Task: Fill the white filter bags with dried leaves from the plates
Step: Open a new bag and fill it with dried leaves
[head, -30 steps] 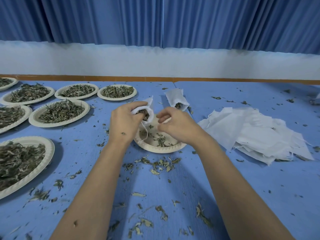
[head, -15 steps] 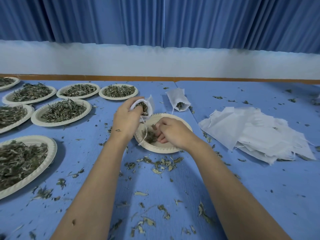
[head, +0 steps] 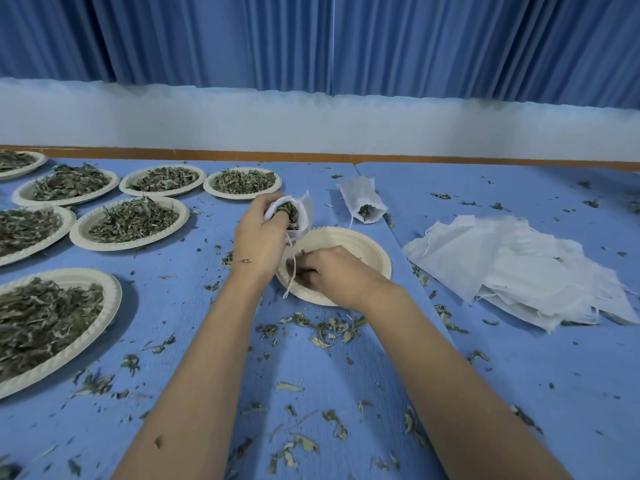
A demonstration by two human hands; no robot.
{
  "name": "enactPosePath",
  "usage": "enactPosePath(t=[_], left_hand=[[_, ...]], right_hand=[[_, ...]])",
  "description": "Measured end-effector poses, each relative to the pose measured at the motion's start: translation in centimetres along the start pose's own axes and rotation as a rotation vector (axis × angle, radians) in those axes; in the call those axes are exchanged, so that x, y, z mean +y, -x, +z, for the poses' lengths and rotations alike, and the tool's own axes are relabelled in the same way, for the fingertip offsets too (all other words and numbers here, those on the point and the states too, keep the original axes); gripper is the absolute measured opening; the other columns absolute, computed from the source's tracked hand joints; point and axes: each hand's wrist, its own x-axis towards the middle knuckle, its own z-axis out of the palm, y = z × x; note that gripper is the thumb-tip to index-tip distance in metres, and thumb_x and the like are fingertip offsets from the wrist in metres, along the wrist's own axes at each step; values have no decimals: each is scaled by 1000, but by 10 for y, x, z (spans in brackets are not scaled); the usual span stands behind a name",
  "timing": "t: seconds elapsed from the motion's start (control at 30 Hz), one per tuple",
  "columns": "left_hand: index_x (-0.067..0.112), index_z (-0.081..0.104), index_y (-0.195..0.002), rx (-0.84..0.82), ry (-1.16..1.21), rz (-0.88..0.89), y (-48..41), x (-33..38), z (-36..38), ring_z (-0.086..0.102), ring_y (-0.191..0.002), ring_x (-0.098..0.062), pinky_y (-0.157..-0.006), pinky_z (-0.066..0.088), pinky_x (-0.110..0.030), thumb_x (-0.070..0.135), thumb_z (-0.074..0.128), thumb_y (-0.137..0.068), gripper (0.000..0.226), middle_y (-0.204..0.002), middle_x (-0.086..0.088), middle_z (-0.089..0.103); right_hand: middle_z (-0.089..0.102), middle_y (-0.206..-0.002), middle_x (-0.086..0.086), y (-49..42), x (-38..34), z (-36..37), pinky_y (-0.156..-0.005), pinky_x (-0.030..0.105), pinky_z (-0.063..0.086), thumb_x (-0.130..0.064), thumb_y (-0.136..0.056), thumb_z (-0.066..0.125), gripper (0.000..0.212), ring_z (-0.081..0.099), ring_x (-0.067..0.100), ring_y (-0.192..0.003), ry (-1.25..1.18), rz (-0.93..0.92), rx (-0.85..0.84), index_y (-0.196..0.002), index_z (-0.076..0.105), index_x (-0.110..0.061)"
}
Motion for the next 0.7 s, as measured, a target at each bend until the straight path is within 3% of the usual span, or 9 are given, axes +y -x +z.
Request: enactPosePath(t=[0.17, 0.33, 0.37, 0.43, 0.5, 0.57, 0.6, 0.7], left_hand=[[26, 54, -115, -3, -2, -3, -1, -3, 1, 40, -48, -3, -43, 36, -16, 8, 41, -91, 33, -75, 11, 52], [26, 38, -120, -9, -42, 64, -1, -5, 2, 51, -63, -13, -59, 45, -31, 7, 46, -90, 36, -84, 16, 51], [28, 37, -116, -10, -57, 84, 0, -7, 3, 54, -65, -15, -60, 46, -29, 8, 47, -91, 33, -87, 18, 51], [28, 37, -110, -14, -96, 134, 4, -8, 6, 58, -69, -9, -56, 45, -12, 12, 50, -92, 28, -93, 22, 50], [27, 38, -107, -7, -124, 177, 7, -8, 11, 59, -67, -7, -52, 40, -5, 15, 54, -92, 25, -97, 21, 51], [28, 39, -106, 10, -130, 201, 9, -6, 15, 61, -69, -11, -56, 42, -8, 17, 58, -91, 26, -105, 14, 53], [29, 40, -104, 14, -129, 211, 10, -6, 17, 61, -74, -15, -62, 44, -13, 18, 59, -90, 26, -107, 13, 53], [33, 39, -96, 12, -172, 244, 15, -3, 21, 59, -77, -23, -64, 47, -32, 24, 59, -90, 22, -100, 13, 52]], right_hand=[[69, -97, 15, 2, -7, -2, -75, 41, 53, 2, -81, 48, 36, 60, 32, -88, 86, 8, 99, -99, 74, -16], [69, -99, 13, 4, 2, -6, -77, 39, 54, 4, -80, 50, 35, 61, 29, -89, 102, 124, 174, -98, 74, -13], [71, -98, 10, 6, 5, -7, -77, 35, 54, 4, -81, 51, 33, 63, 25, -86, 42, 171, 215, -96, 75, -13], [73, -93, 3, 9, 9, -12, -68, 20, 53, 2, -83, 57, 25, 62, 11, -72, -202, 296, 360, -92, 76, -12], [73, -84, 0, 13, 11, -26, -58, 8, 50, 0, -80, 66, 15, 62, 2, -62, -617, 412, 440, -86, 76, -9], [73, -83, 6, 19, 12, -43, -61, 12, 55, 2, -77, 69, 11, 66, 7, -69, -1008, 451, 360, -81, 75, -7], [73, -82, 7, 22, 12, -51, -61, 15, 55, 2, -77, 69, 11, 68, 10, -72, -1091, 440, 308, -80, 74, -7], [73, -76, 1, 26, 11, -62, -58, 14, 53, 1, -77, 69, 12, 68, 4, -69, -1113, 391, 289, -79, 74, -10]])
